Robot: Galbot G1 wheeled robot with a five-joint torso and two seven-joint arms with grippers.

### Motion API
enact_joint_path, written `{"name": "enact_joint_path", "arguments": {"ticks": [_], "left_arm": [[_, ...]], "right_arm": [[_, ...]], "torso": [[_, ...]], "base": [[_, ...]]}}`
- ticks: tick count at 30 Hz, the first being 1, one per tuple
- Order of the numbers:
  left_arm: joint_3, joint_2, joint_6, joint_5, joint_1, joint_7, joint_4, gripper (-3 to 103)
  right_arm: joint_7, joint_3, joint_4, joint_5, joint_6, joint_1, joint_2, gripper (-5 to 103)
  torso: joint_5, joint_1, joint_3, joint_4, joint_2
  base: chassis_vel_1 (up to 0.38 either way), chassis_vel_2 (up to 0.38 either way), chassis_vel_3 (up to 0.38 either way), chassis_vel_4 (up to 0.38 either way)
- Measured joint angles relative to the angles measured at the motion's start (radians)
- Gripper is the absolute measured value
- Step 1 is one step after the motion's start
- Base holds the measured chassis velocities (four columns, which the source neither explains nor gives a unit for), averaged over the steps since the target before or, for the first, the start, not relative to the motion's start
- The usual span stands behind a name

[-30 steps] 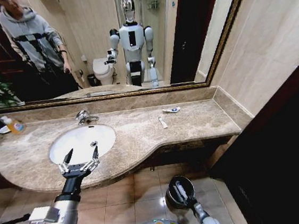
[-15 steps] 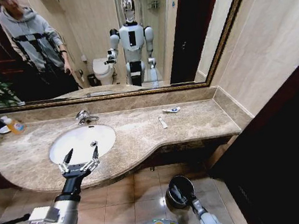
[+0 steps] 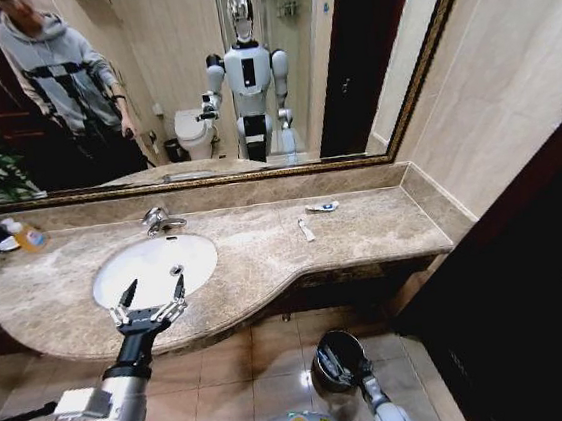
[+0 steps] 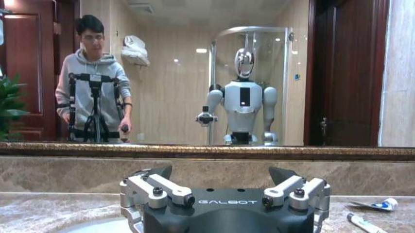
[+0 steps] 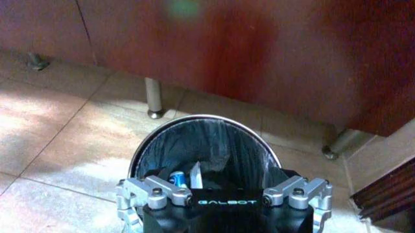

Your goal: Pick up the trash from the sink and place it in the trash bin.

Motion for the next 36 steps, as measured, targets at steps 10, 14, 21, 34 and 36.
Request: {"name": "enact_joint_path", "arguments": {"ticks": [10,14,21,34,36], "left_arm": [[0.0,0.0,0.0,0.0,0.0,0.0,0.0,100],[0.0,0.0,0.0,0.0,0.0,0.0,0.0,100],[0.0,0.0,0.0,0.0,0.0,0.0,0.0,100],[0.0,0.0,0.0,0.0,0.0,0.0,0.0,100],[0.0,0.0,0.0,0.0,0.0,0.0,0.0,100]], "right_arm": [[0.047,-0.015,0.288,0.118,-0.006,-0.15,-0.015,100],[0.049,-0.018,0.426,0.136,-0.016,-0.206,-0.03,100],[0.055,-0.015,0.695,0.215,-0.013,-0.304,-0.048,100],[0.023,-0.008,1.076,0.324,-0.022,-0.525,-0.107,100],[0.022,-0.007,1.096,0.33,-0.026,-0.53,-0.107,100]], "torso": [[-0.0001,0.0,0.0,0.0,0.0],[-0.0001,0.0,0.0,-0.0002,0.0],[-0.0001,0.0,0.0,0.0001,0.0],[0.0,0.0,0.0,-0.0001,0.0],[-0.0001,0.0,0.0,-0.0001,0.0]], "base": [[0.0,0.0,0.0,0.0],[0.0,0.0,0.0,0.0],[0.0,0.0,0.0,0.0],[0.0,0.0,0.0,0.0],[0.0,0.0,0.0,0.0]]}}
